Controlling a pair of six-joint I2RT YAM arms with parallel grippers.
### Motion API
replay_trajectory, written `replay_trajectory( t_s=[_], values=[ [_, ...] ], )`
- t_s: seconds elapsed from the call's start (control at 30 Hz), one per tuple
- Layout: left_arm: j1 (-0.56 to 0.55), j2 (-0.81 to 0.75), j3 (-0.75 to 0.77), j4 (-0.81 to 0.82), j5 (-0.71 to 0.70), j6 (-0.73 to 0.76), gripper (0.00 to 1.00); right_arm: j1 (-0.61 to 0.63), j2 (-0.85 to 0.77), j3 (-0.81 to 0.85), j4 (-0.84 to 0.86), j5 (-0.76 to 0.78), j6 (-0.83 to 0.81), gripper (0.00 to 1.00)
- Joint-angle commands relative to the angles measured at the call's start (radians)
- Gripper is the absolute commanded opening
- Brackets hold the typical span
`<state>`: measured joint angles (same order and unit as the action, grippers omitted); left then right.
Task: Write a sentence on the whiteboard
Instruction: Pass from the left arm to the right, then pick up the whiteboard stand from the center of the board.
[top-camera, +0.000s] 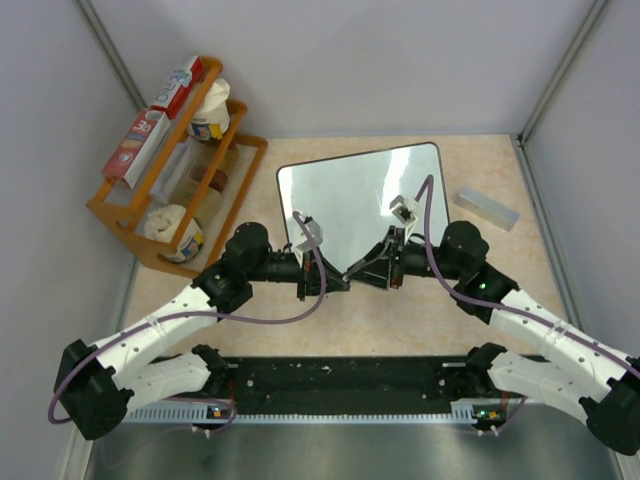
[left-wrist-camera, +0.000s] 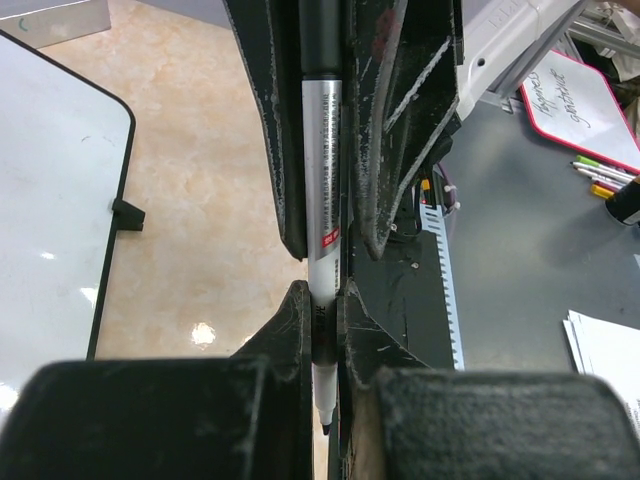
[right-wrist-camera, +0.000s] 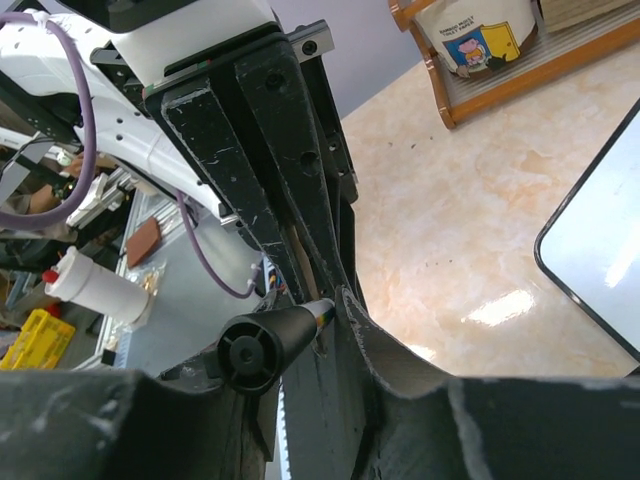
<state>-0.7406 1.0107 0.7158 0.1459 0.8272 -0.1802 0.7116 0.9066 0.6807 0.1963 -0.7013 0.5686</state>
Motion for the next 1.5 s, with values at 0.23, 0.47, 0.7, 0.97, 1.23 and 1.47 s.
replay_trajectory(
  t_s=[0.23,0.47,0.7,0.97,1.23,1.47],
  values=[
    [-0.008,0.002,0.045,-0.008,0.013,0.016,0.0,0.015,0.009,0.031,0.037,0.002,-0.01,0.0],
    [-0.008,-0.014,0.057,-0.091,-0.09,0.065,0.35,0.017,-0.034,0.02,-0.007,0.075,-0.042,0.0],
    [0.007,-0.038,0.119,-0.261,-0.44,-0.007,0.55,0.014,-0.094,0.013,-0.15,0.374,-0.061,0.0],
    [0.01,-0.021,0.042,-0.166,-0.585,-0.093,0.99,-0.015,-0.143,-0.013,-0.29,0.635,-0.035,0.0],
    [-0.011,0.316,0.135,-0.242,-0.654,-0.225,0.92,-0.222,-0.205,-0.052,-0.362,0.591,-0.029,0.0],
    [-0.155,0.495,0.238,-0.308,-0.89,-0.36,0.89,-0.307,-0.23,-0.055,-0.409,0.55,-0.053,0.0]
  ],
)
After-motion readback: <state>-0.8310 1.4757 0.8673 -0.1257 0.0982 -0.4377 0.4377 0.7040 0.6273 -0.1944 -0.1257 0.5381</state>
